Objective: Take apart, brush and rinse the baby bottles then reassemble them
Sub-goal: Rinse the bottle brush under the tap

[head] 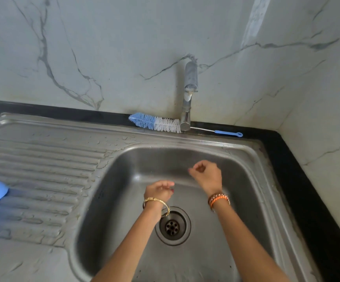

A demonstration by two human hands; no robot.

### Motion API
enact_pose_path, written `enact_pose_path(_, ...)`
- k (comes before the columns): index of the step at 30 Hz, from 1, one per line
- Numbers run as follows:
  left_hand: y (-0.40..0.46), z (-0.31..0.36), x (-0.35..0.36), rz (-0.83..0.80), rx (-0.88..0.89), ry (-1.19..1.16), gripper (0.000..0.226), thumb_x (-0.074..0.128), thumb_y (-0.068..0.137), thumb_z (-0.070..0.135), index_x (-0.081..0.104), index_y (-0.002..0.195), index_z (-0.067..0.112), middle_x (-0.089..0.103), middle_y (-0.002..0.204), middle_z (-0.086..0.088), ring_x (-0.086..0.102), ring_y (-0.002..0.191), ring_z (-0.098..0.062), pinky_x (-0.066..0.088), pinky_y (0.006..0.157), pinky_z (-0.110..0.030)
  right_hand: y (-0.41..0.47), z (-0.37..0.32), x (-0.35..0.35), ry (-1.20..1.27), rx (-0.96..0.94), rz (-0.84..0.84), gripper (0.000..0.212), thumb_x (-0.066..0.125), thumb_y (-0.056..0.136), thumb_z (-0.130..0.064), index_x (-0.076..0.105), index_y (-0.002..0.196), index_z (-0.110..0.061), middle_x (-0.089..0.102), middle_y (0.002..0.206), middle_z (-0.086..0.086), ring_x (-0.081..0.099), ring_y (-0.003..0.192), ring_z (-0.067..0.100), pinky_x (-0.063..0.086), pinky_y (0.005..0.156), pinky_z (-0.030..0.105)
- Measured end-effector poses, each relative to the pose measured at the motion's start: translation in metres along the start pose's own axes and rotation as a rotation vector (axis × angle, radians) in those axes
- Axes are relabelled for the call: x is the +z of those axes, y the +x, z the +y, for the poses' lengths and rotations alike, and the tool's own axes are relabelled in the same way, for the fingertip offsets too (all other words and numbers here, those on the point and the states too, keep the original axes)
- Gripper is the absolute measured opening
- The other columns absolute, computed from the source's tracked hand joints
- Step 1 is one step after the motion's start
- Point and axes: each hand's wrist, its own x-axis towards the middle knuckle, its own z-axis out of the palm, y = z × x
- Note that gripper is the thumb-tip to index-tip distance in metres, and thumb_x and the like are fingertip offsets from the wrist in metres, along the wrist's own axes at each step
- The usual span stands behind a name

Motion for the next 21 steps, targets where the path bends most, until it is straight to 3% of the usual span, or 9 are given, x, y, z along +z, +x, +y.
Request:
enact_pose_path(2, -0.008, -0.007, -0.006, 0.006, -0.016, 0.052, 0.027, 0.059, 0.074, -0.019, 0.071, 0.081, 0.004, 0.060, 0.059, 0.006, 0.052, 0.063, -0.015, 0.045, 0.054, -0.015, -0.022, 0.004, 0.001, -0.105, -0.022, -0.116, 0.010, 0.070, 0.078, -0.023, 0.060, 0.076, -0.025, 0.060, 0.075, -0.006, 0.057, 0.078, 0.010, 0.041, 0.070, 0.020)
enact_pose_path(4, -0.016, -0.008, -0.012, 0.005, 0.002, 0.114, 0.027, 0.062, 0.075, -0.013, 0.070, 0.084, 0.011, 0.062, 0.081, -0.004, 0.056, 0.073, -0.019, 0.050, 0.067, -0.026, -0.042, 0.000, -0.003, -0.275, -0.042, -0.286, 0.006, 0.068, 0.080, -0.028, 0.064, 0.084, -0.025, 0.063, 0.086, -0.003, 0.058, 0.087, 0.013, 0.040, 0.074, 0.020)
enact_pose_path(7, -0.034, 0.000, -0.025, -0.069, 0.108, 0.262, 0.025, 0.067, 0.078, -0.001, 0.066, 0.086, 0.022, 0.062, 0.099, 0.000, 0.061, 0.099, -0.023, 0.050, 0.090, -0.036, -0.071, -0.007, -0.012, -0.492, -0.108, -0.439, 0.031, 0.063, 0.084, -0.036, 0.062, 0.113, -0.025, 0.058, 0.123, -0.002, 0.053, 0.116, 0.017, 0.040, 0.093, 0.026)
enact_pose_path(9, -0.052, 0.002, -0.037, -0.130, 0.179, 0.400, 0.021, 0.067, 0.081, 0.007, 0.067, 0.093, 0.024, 0.063, 0.108, 0.004, 0.060, 0.104, -0.020, 0.046, 0.094, -0.030, -0.092, -0.006, -0.017, -0.514, -0.130, -0.430, 0.040, 0.061, 0.084, -0.038, 0.056, 0.123, -0.028, 0.049, 0.134, 0.001, 0.048, 0.122, 0.021, 0.039, 0.101, 0.031)
enact_pose_path(13, -0.068, -0.008, -0.059, -0.216, 0.286, 0.747, 0.024, 0.067, 0.083, 0.017, 0.067, 0.106, 0.022, 0.052, 0.124, 0.001, 0.056, 0.108, -0.021, 0.041, 0.095, -0.025, -0.125, 0.005, -0.017, -0.406, -0.074, -0.318, 0.039, 0.061, 0.084, -0.038, 0.056, 0.121, -0.029, 0.050, 0.131, 0.001, 0.054, 0.112, 0.023, 0.041, 0.098, 0.033)
enact_pose_path(16, -0.063, 0.000, -0.056, -0.217, 0.341, 0.926, 0.024, 0.064, 0.086, 0.019, 0.066, 0.109, 0.019, 0.054, 0.125, -0.003, 0.054, 0.114, -0.020, 0.037, 0.097, -0.024, -0.136, 0.013, -0.015, -0.368, -0.025, -0.277, 0.035, 0.061, 0.084, -0.035, 0.058, 0.118, -0.027, 0.052, 0.127, 0.002, 0.056, 0.107, 0.025, 0.043, 0.096, 0.034)
enact_pose_path(21, -0.057, -0.004, -0.049, -0.243, 0.388, 1.108, 0.026, 0.061, 0.088, 0.016, 0.064, 0.113, 0.020, 0.056, 0.120, -0.004, 0.055, 0.111, -0.022, 0.045, 0.092, -0.032, -0.137, 0.035, -0.001, -0.404, 0.035, -0.236, 0.026, 0.064, 0.083, -0.027, 0.061, 0.108, -0.022, 0.058, 0.117, 0.005, 0.059, 0.099, 0.026, 0.046, 0.088, 0.032)
